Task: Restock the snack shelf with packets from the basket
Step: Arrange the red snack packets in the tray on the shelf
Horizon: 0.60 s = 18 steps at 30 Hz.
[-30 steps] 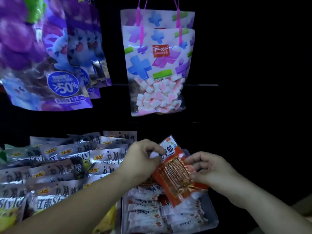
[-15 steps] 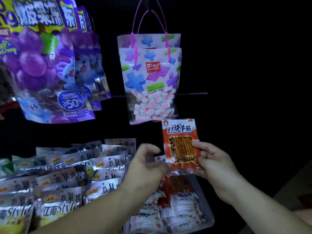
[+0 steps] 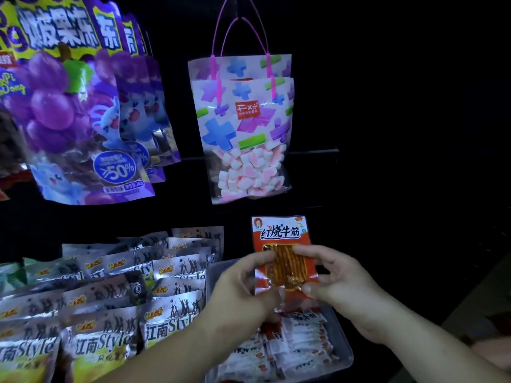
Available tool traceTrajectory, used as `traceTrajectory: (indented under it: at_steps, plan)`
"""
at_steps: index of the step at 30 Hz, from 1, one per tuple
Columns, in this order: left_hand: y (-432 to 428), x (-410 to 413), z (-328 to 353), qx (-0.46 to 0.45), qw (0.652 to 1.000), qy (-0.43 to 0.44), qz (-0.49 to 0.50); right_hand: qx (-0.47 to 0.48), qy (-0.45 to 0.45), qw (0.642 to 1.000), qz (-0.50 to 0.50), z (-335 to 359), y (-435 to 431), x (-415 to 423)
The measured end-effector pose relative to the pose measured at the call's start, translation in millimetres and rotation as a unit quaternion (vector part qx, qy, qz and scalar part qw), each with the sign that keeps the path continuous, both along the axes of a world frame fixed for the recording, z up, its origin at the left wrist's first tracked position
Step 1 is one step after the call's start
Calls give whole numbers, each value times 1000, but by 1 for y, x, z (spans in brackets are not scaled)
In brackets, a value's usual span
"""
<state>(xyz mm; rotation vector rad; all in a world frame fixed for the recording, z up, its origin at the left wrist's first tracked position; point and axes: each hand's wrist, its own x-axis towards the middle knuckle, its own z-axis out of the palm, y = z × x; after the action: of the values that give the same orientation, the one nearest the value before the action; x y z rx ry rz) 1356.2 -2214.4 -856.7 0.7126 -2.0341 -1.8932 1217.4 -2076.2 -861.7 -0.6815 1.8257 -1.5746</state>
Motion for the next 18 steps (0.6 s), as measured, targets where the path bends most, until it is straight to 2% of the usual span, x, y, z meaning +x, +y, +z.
traceTrajectory:
  at_steps: [4,7,8,10,12,16,18]
  plan:
    - [-6,-2,-3,-63,995,34,65,39,24,999,29,-3,-4,6]
    - [-12,-6,-15,-137,986,60,80,67,187,978,-62,-4,-10,7]
    - [-12,-7,-19,-178,979,68,71,47,195,977,-79,-2,-12,7]
    - [-9,-9,-22,-239,966,83,47,-30,77,995,-60,6,-17,9]
    - [-3,-13,-23,-277,953,125,13,-81,-47,995,-17,8,-27,14]
    - [12,-16,-17,-330,925,174,-72,-92,-87,990,-56,1,-35,16]
    - [14,-14,-17,-300,935,161,-104,-93,-104,986,-87,-6,-30,9]
